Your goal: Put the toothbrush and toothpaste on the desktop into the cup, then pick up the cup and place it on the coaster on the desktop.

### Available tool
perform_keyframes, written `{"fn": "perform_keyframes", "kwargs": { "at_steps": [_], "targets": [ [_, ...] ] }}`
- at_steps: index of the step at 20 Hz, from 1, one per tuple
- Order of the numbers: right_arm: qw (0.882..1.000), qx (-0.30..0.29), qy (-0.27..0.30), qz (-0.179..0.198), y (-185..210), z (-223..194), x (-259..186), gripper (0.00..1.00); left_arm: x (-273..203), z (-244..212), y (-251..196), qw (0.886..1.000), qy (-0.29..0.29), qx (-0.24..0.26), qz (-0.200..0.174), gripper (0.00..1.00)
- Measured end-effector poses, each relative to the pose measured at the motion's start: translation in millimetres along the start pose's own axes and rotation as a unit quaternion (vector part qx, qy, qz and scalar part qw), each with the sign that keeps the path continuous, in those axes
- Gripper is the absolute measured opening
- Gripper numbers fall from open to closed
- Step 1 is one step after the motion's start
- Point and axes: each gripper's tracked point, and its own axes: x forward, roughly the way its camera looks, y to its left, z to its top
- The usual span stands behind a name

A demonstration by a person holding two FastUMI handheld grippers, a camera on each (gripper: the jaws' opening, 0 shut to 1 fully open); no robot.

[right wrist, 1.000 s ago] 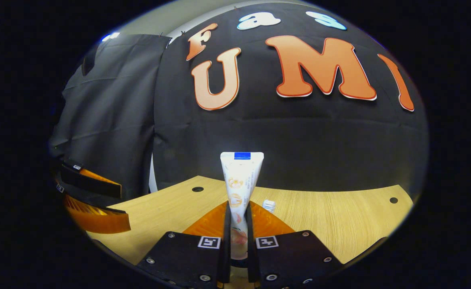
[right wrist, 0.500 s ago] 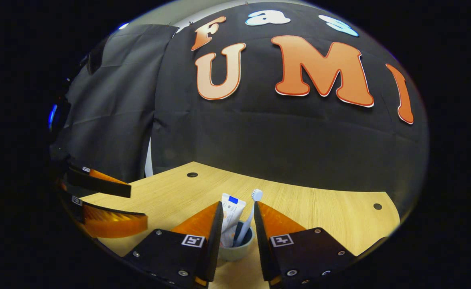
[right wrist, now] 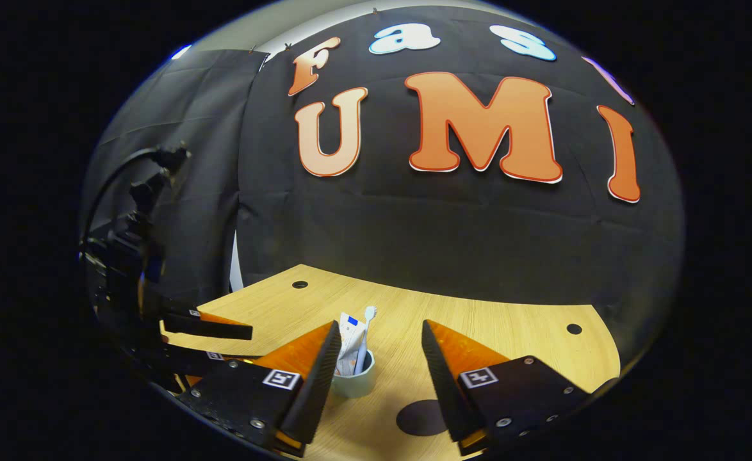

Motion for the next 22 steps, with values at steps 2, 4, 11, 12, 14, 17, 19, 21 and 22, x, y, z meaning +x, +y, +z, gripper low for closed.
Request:
{"fn": "perform_keyframes", "kwargs": {
  "at_steps": [2,4,11,12,14,17,19,21,22],
  "targets": [
    [1.000,0.004,0.004,-0.008,-8,1,-11,0.90,7,-2,-9,1.000,0.012,0.002,-0.007,0.97],
    [1.000,0.004,0.009,-0.016,-16,2,-22,0.97,14,-3,-16,1.000,0.022,0.005,-0.011,0.97],
    [0.999,0.012,0.023,-0.044,-41,3,-47,0.98,51,-24,-28,0.995,0.096,-0.007,-0.006,0.98],
    [0.998,0.012,0.024,-0.054,-47,4,-49,0.98,54,-29,-28,0.994,0.107,-0.007,-0.002,0.97],
    [0.998,0.016,0.023,-0.064,-56,4,-56,0.97,62,-34,-28,0.992,0.124,-0.012,0.004,0.97],
    [0.997,0.023,0.027,-0.075,-68,3,-67,0.97,72,-42,-30,0.988,0.152,-0.017,0.009,0.98],
    [0.995,0.028,0.031,-0.085,-77,0,-73,0.98,83,-52,-32,0.985,0.173,-0.021,0.015,0.98],
    [0.994,0.035,0.029,-0.095,-86,2,-78,0.97,94,-58,-35,0.981,0.190,-0.027,0.021,0.98],
    [0.994,0.039,0.028,-0.099,-90,2,-80,0.97,96,-62,-36,0.979,0.199,-0.026,0.023,0.98]
  ]
}}
